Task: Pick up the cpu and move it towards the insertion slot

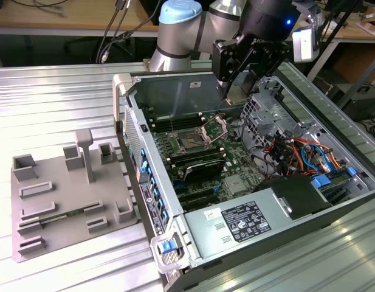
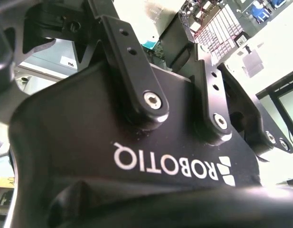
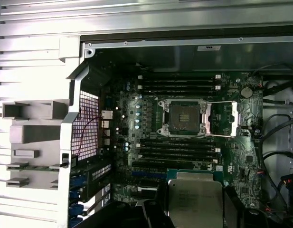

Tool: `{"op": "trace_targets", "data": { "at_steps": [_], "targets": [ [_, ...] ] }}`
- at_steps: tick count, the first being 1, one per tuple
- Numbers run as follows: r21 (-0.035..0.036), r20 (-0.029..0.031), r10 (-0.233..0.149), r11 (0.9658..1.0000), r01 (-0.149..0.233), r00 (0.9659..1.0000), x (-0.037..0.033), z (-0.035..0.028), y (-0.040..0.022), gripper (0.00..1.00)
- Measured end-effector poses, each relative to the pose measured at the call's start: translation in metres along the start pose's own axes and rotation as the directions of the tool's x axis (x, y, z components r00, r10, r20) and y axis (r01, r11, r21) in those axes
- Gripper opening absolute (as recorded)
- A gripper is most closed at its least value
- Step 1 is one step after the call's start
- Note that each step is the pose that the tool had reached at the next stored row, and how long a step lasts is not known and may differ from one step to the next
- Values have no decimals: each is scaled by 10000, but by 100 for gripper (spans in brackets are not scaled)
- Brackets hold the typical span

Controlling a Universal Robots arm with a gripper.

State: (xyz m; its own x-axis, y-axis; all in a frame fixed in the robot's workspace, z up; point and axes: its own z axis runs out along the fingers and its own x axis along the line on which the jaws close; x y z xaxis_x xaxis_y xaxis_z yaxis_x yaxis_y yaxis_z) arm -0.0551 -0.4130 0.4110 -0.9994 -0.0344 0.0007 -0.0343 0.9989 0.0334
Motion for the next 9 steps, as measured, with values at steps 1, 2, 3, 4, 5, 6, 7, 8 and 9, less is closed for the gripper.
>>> {"op": "trace_targets", "data": {
  "at_steps": [1, 2, 3, 4, 5, 6, 7, 8, 9],
  "targets": [
    [0, 1, 0, 10000, 0, 10000, -6, 0, 0, 55],
    [0, 0, 0, 10000, 0, 10000, -11, 0, 0, 55],
    [0, 0, 1, 10000, -1, 10000, -19, 0, -1, 55],
    [0, 0, 1, 10000, -1, 10000, -24, 0, -1, 55],
    [0, 0, 0, 10000, 0, 10000, -28, 0, -1, 55],
    [0, 0, 0, 10000, 0, 10000, -33, 0, -1, 55],
    [0, 0, 0, 10000, 0, 10000, -38, 0, -1, 55],
    [0, 0, 0, 10000, 0, 10000, -44, 0, -1, 55],
    [-1, 0, 0, 10000, 0, 10000, -49, 0, -2, 55]
  ]
}}
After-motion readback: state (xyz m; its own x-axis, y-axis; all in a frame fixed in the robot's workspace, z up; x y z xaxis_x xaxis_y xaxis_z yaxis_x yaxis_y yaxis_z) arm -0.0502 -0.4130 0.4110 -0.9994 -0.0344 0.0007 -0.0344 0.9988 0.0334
